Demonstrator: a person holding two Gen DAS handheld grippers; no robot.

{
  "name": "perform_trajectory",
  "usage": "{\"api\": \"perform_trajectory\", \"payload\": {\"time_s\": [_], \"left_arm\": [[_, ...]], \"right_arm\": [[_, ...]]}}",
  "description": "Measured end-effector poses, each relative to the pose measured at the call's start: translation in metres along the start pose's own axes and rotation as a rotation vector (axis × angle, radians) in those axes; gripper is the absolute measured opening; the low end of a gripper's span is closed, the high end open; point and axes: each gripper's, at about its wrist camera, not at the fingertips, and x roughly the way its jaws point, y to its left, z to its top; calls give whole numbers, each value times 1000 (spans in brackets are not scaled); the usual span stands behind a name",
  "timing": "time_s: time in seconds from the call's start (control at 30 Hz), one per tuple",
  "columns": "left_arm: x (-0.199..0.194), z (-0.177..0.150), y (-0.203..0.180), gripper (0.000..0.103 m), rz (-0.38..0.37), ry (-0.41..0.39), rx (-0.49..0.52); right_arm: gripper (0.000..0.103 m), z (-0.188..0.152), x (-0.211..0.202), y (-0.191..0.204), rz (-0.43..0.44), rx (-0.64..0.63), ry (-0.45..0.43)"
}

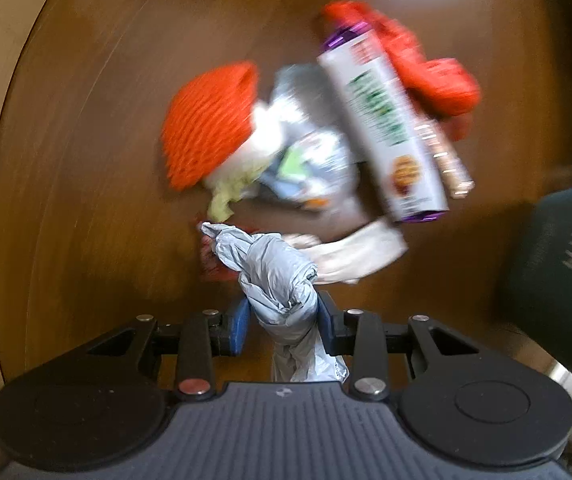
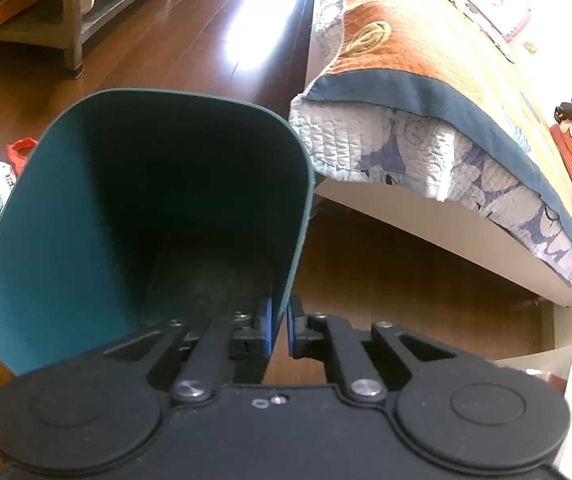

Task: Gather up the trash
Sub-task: 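Carry the white cloth with the left gripper into the green bin and release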

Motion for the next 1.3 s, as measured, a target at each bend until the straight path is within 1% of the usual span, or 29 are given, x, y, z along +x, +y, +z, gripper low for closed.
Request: {"api": "perform_trajectory", "payload": {"time_s": [0.07,0.2,0.33,0.4,0.5,0.6,0.7,0.8,0.9,1.03,1.13,1.3], "left_arm": [[-22,-2,-11,34,-40,-47,54],[-74,-14,-36,34,-119,-168,194],[-120,-28,-65,34,-238,-241,320],[-136,-30,-84,34,-293,-273,368],[-152,-35,-118,34,-365,-311,460],[-161,-48,-149,34,-408,-331,561],[-154,-58,-178,34,-444,-300,637],[-136,-70,-203,34,-420,-275,712],[-118,-78,-219,34,-396,-254,766],[-97,-77,-230,34,-364,-234,798],[-81,-77,-239,34,-338,-202,816],[-69,-81,-247,35,-277,-195,834]], "right_arm": [[9,-1,1,3,-20,-9,-1],[9,-2,0,2,-23,15,-1],[7,-6,-1,-2,-31,49,6],[6,-8,-2,-2,-33,61,6],[4,-12,-6,-2,-31,98,5],[4,-16,-12,6,-44,107,-4],[3,-20,-18,12,-48,123,-18],[3,-20,-19,15,-62,150,-32],[3,-21,-22,20,-73,171,-49],[3,-21,-23,25,-79,166,-70],[2,-22,-24,26,-82,165,-76],[3,-25,-27,26,-65,188,-75]]}}
